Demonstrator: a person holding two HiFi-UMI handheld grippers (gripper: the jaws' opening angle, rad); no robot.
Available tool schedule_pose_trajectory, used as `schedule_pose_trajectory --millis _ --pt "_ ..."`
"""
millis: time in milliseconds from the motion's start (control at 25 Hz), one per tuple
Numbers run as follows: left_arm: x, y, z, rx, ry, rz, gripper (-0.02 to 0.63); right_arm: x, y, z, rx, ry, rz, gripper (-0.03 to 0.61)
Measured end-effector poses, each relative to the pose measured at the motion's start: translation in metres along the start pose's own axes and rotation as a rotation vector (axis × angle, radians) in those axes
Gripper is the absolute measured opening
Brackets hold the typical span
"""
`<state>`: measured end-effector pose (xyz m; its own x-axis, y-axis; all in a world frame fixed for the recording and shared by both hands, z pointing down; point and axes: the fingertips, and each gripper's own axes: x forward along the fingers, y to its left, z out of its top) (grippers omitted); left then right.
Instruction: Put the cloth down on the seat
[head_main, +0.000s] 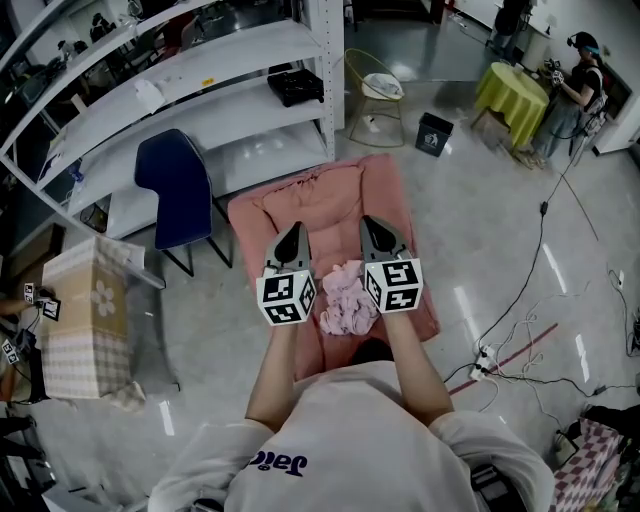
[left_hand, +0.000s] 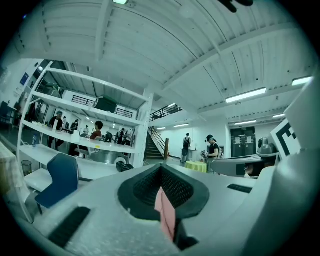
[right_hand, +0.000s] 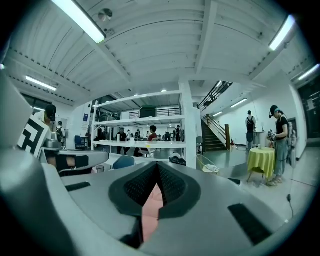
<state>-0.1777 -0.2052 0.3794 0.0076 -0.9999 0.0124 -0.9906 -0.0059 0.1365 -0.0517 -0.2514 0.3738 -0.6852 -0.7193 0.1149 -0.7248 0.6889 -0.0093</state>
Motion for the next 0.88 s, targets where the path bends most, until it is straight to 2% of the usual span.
schedule_pose_trajectory --millis 280,640,880 --pt "-0.012 -0.009 0.014 0.075 -0.046 -0.010 0.015 -0.006 0.002 -0.001 -0.007 -0.016 -0.026 0.011" --pt "-0.010 -0.009 -0.002 0.054 0.011 -0.023 0.015 -0.010 -0.002 -0.007 0.005 0.002 -0.035 0.012" --pt "-0.003 -0.005 -0.011 0.050 0.044 -0.014 0.015 -0.005 -0.002 -0.002 -0.025 0.000 -0.024 0.012"
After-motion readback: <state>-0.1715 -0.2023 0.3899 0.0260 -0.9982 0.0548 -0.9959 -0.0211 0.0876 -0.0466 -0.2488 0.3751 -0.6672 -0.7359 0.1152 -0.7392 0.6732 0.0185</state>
